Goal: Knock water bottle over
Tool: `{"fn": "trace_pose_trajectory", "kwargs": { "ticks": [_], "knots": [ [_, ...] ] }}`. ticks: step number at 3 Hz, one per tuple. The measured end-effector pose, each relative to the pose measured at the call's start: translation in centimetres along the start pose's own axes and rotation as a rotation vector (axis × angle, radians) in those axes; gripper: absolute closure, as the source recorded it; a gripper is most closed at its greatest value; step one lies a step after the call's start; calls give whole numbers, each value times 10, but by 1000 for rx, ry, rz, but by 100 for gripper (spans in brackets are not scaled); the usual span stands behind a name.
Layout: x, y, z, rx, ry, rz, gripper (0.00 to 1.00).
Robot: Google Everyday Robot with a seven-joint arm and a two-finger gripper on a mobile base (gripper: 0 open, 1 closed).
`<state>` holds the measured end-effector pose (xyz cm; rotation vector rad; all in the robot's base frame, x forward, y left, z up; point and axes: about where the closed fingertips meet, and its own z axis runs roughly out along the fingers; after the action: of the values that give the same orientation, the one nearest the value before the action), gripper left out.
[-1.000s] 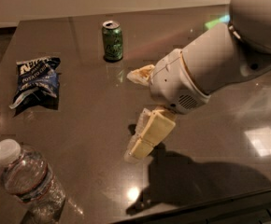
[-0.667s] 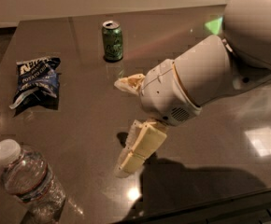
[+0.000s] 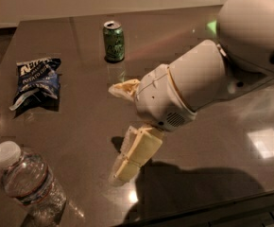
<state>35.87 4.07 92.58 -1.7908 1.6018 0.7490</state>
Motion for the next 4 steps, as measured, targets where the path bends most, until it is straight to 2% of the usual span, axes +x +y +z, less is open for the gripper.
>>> {"fn": "trace_pose_trajectory", "kwargs": {
  "ticks": [2,4],
  "knots": [
    [-25,31,46,-106,-91,-29,0],
    [-54,56,74,-155,-217,-41,0]
  ]
}}
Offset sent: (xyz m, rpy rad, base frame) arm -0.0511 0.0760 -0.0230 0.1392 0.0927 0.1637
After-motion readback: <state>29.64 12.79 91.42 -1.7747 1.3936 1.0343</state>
